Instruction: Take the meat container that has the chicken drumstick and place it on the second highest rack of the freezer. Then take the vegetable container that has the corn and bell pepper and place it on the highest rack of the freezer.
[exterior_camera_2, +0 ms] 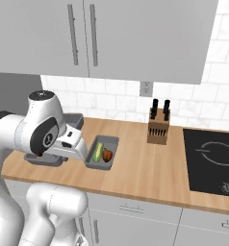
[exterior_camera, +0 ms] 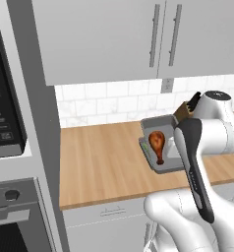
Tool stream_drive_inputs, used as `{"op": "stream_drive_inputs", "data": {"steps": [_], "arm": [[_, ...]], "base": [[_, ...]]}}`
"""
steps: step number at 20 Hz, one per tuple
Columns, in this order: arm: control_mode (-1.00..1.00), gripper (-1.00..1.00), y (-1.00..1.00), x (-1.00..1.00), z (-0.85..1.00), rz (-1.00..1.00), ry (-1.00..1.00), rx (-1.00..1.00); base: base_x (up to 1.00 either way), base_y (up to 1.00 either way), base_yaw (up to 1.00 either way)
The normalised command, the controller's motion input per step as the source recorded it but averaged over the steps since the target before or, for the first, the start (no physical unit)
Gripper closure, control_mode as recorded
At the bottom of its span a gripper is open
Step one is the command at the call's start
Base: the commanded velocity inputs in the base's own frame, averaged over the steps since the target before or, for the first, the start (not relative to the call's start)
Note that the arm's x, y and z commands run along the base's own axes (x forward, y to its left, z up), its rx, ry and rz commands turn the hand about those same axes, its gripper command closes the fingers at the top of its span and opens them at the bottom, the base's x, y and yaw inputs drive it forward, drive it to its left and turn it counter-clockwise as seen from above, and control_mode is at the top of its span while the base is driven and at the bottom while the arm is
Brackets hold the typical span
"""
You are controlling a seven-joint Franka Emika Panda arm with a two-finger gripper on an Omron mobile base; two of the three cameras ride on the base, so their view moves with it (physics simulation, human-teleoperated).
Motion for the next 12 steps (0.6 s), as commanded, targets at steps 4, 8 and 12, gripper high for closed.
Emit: {"op": "stream_drive_inputs", "data": {"steps": [4,8,12], "arm": [[-1.0,1.0,0.0,0.0,0.0,0.0,0.0,0.0],[-1.0,1.0,-0.04,0.0,0.0,0.0,0.0,0.02],[1.0,1.0,0.0,0.0,0.0,0.0,0.0,0.0]], "base": [[0.0,0.0,0.0],[0.0,0.0,0.0],[-0.61,0.0,0.0]]}}
